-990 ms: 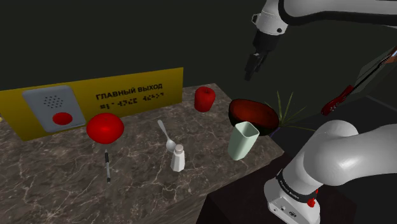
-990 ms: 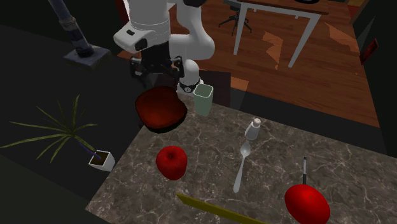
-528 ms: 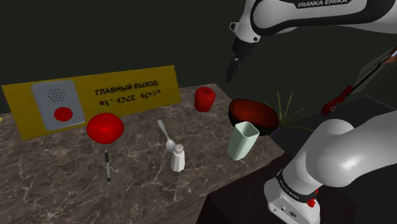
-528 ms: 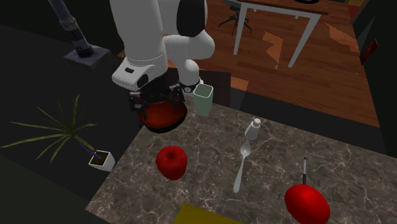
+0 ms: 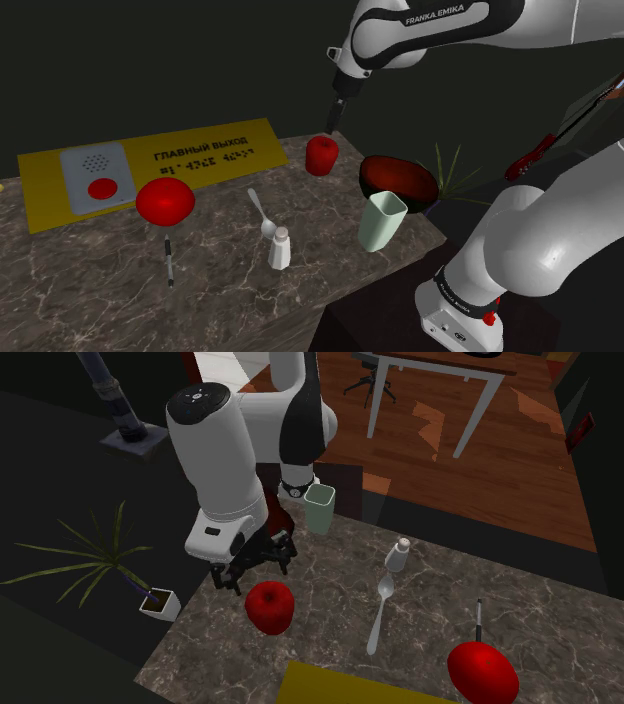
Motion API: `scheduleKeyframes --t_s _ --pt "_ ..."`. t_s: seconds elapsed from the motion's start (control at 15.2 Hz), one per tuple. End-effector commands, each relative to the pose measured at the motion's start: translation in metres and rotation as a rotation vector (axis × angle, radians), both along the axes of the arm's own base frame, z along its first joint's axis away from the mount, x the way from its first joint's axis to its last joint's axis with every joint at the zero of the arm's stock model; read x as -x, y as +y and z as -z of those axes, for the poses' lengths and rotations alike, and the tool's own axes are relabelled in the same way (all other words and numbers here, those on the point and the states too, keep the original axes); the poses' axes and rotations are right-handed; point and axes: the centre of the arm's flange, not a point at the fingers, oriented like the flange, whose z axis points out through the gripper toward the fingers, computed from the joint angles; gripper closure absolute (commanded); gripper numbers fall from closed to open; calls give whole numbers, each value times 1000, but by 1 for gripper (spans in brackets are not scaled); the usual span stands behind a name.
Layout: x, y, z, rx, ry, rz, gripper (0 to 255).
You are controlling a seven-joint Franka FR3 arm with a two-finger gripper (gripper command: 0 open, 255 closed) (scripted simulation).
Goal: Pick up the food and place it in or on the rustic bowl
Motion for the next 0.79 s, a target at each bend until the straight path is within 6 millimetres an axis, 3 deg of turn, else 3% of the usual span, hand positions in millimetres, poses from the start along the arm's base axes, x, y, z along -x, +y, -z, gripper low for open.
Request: scheduleKeyframes --t_s 0.0,0.4,0.73 --pt "-5 4 8 -3 -4 -12 0" --pt "-9 7 37 -3 -4 -12 0" --pt "-9 7 37 -3 -4 -12 0"
